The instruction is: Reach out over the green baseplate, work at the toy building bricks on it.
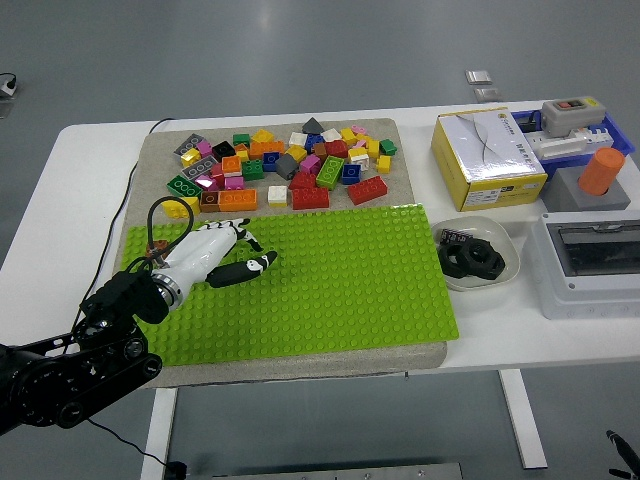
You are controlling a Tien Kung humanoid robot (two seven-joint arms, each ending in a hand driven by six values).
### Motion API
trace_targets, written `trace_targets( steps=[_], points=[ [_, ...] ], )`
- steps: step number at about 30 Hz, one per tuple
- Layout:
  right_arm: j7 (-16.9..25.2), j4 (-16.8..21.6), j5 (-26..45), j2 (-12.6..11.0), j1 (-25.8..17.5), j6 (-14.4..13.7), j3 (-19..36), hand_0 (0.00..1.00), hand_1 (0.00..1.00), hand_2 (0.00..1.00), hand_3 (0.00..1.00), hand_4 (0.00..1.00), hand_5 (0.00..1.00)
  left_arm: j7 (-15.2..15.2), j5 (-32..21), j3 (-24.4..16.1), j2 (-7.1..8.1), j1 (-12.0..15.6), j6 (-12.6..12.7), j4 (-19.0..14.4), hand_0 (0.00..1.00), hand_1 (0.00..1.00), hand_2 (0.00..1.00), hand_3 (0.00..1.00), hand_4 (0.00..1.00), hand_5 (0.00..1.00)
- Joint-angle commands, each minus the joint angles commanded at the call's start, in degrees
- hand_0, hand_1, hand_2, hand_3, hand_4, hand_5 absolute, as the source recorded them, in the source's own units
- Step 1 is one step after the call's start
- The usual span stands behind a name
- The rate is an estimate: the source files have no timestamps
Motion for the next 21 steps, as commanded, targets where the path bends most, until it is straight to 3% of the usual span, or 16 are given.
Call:
trace_targets(
  steps=[13, 21],
  points=[
    [0.0, 0.0, 0.0, 0.0, 0.0, 0.0, 0.0, 0.682, 0.655, 0.713, 0.730, 0.888, 0.849, -0.1, 0.0, 0.2, -0.69, 0.3, 0.1, 1.0, 0.998, 0.998, 0.998, 0.667, 0.702, 0.998],
    [0.0, 0.0, -0.1, -0.1, -0.1, 0.0, 0.1, 0.682, 0.655, 0.713, 0.731, 0.888, 0.850, -0.4, 0.9, -2.0, 0.09, 1.1, 0.4, -0.7, 0.998, 0.998, 0.998, 0.667, 0.700, 0.998]
  ],
)
